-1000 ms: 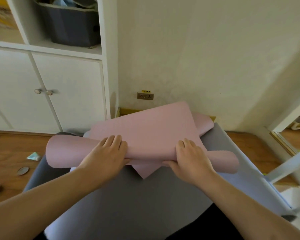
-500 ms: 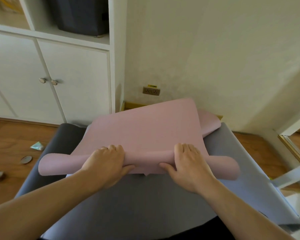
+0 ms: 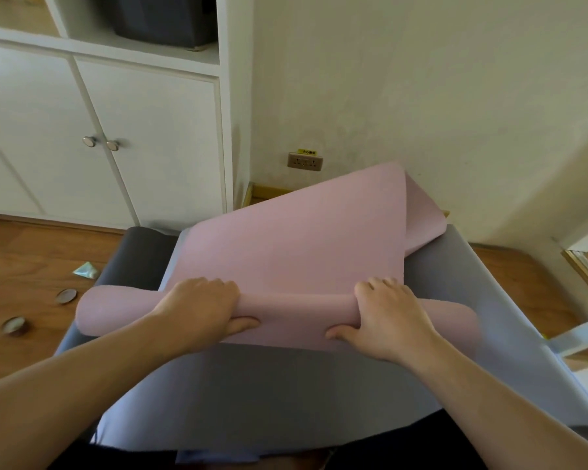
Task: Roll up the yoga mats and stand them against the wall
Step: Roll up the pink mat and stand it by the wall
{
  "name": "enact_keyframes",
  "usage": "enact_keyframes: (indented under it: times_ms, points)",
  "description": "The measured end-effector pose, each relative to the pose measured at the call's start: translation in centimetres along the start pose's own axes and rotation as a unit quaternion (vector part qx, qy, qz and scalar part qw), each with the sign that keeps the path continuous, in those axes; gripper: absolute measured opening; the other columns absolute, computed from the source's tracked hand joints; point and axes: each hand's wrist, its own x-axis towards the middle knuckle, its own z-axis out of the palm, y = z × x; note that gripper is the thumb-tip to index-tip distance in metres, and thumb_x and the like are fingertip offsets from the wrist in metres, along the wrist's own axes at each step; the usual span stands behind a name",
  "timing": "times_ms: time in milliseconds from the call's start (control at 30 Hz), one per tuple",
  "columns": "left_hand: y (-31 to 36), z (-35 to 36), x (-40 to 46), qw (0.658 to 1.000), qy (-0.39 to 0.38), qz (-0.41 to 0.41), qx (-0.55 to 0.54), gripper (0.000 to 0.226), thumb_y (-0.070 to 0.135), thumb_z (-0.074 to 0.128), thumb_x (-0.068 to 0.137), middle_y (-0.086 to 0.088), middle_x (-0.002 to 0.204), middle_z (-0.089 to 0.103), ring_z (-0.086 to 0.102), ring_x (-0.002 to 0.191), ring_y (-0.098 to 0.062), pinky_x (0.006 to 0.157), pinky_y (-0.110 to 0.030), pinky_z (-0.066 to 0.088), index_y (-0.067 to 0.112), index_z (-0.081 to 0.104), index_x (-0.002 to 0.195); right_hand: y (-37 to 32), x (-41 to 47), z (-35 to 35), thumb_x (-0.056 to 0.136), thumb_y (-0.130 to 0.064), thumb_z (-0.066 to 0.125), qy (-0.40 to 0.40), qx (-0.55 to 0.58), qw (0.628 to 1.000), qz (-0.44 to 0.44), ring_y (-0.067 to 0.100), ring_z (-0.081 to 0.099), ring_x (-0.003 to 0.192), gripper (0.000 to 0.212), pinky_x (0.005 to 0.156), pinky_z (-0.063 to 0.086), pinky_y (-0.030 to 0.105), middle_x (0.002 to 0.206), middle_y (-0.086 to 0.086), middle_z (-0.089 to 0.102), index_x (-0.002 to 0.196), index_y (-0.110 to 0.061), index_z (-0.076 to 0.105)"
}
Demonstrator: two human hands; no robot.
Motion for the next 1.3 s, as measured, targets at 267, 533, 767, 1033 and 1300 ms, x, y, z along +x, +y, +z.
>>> enact_keyframes:
  times_ms: [267,533,767,1033,1300]
  points:
    - [0.1,2.4,-0.5,0.998,-0.009,-0.049,-0.038,0.075,0.089,0.033,0.089,0.004,0.114,0.061,0.056,0.091,-0.014,0.085,-0.034,0.055,0.024,0.048,0.123,-0.2,-0.3,0.6,0.079,-0.095,0.050,-0.013,0.014,1.000,0.020,0.028,0.068,0.090,0.076,0.067,0.043,0.039,0.098,-0.002,0.068,0.101,-0.022,0.044]
    - [-2.3,0.7,-1.7,0.986,-0.051,0.043,-0.152,0.051,0.079,0.021,0.093,0.014,0.097,0.052,0.054,0.084,-0.006,0.087,-0.027,0.049,0.034,0.043,0.106,3.4,-1.2,0.6,0.100,-0.064,0.053,-0.046,0.140,0.987,-0.061,0.018,0.048,0.076,0.041,0.069,0.032,0.037,0.087,-0.012,0.053,0.097,-0.027,0.036]
    - [-1.3,3.0,-2.2,0.997,0.052,-0.050,-0.001,0.058,0.069,0.003,0.098,0.005,0.106,0.055,0.056,0.091,-0.016,0.087,-0.036,0.053,0.028,0.042,0.114,1.9,-1.4,1.7,0.099,-0.071,0.027,0.086,-0.008,0.996,0.021,0.031,0.059,0.101,0.045,0.084,0.045,0.046,0.104,-0.003,0.063,0.093,-0.029,0.041]
    - [-2.3,2.1,-2.1,0.997,0.041,-0.018,-0.059,0.068,0.084,0.003,0.087,0.011,0.097,0.055,0.058,0.079,-0.007,0.078,-0.028,0.055,0.031,0.038,0.110,3.4,-1.8,1.3,0.087,-0.085,0.012,0.046,0.022,0.999,0.005,0.022,0.065,0.084,0.064,0.069,0.045,0.037,0.091,-0.007,0.059,0.096,-0.026,0.033]
    - [-2.6,1.8,-2.4,0.998,-0.033,0.034,-0.033,0.071,0.097,0.023,0.077,0.016,0.076,0.053,0.052,0.066,-0.002,0.070,-0.020,0.042,0.035,0.050,0.098,3.9,-2.5,1.1,0.080,-0.096,0.038,-0.031,0.010,0.999,-0.037,0.018,0.050,0.070,0.065,0.066,0.037,0.038,0.071,-0.014,0.048,0.081,-0.030,0.033]
